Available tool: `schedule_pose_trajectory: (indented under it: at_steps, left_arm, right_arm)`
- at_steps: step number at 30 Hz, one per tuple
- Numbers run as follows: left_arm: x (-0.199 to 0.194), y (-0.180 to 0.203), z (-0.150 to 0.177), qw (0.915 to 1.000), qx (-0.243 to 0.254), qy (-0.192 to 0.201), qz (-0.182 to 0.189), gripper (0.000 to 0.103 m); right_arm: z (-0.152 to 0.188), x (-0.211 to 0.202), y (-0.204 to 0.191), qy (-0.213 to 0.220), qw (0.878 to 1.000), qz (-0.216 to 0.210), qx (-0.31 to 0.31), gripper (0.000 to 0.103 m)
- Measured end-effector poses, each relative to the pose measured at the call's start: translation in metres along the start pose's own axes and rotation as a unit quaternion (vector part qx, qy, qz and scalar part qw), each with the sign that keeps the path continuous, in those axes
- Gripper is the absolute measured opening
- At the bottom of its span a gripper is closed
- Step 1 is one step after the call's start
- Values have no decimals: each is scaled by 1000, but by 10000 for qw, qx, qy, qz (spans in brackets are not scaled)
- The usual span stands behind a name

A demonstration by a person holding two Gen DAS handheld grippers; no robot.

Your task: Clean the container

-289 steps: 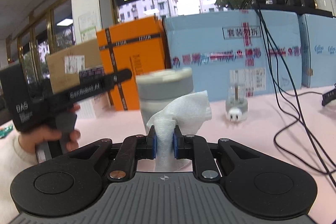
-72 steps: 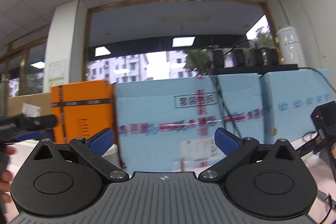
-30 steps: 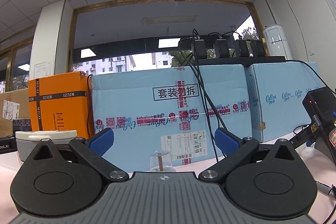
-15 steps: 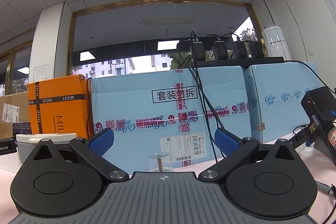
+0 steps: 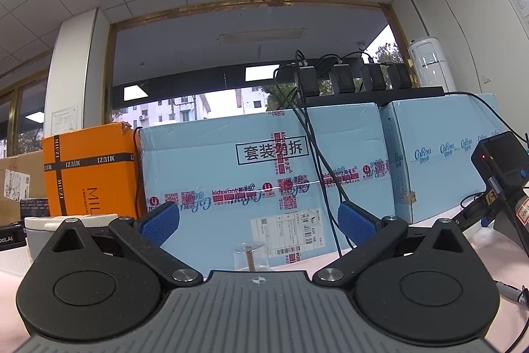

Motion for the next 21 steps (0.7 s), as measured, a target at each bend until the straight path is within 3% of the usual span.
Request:
schedule_pose_trajectory:
  at_steps: [21]
  left_arm:
    - [-1,2,0,10000,74,40,43,103]
  right_arm:
    - [0,-2,0,24,10000,17,36,103]
Point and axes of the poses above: each gripper's, at about its wrist camera, not at the fingertips, and x roughly the way its jaws point, y to its right, z to its underside, the point moved 3 cm from there along x, roughly the way its jaws point, and after that the axes turned 2 degrees about -z, right-handed, at the moved point
